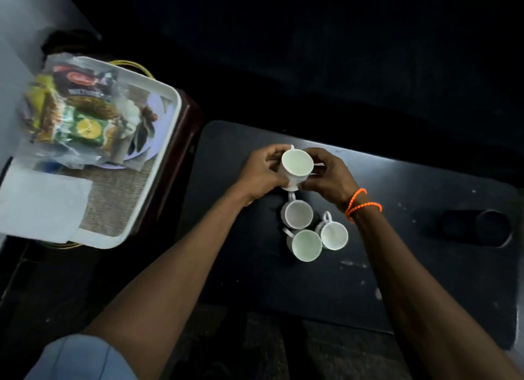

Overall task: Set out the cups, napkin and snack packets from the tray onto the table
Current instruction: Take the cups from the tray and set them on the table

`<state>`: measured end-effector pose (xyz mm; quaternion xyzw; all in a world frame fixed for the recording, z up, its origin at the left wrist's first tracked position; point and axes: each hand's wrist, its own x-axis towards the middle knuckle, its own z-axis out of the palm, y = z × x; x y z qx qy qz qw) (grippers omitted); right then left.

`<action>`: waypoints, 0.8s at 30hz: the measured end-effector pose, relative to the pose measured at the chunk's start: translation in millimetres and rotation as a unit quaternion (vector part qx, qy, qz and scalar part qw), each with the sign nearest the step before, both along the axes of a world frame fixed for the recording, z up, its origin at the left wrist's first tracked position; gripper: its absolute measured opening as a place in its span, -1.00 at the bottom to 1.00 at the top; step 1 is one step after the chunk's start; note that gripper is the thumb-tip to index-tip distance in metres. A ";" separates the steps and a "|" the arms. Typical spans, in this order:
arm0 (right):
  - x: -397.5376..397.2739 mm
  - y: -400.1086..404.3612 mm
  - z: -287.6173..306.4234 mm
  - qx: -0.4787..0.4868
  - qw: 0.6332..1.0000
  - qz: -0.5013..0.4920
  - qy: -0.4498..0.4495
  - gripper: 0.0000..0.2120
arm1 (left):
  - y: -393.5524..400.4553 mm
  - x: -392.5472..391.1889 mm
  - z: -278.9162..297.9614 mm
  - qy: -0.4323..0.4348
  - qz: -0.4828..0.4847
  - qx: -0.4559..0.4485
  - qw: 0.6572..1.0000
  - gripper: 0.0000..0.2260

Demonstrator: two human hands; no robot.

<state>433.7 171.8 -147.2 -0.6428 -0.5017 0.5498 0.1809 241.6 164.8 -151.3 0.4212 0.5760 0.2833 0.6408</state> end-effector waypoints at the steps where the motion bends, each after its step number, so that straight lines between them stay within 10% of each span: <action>1: 9.4 -5.4 -5.1 0.008 1.000 -0.018 -0.016 -0.30 | -0.1 13.6 -2.1 0.015 -0.015 0.008 1.000 -0.28; 18: 39.1 -63.5 -32.7 0.039 0.994 -0.072 -0.078 -0.40 | -21.3 53.2 -34.2 0.141 -0.121 0.039 0.982 -0.46; 24: 50.4 -83.0 -30.5 0.020 0.990 -0.117 -0.080 -0.49 | -53.2 54.7 -18.7 0.236 0.047 0.102 0.965 -0.60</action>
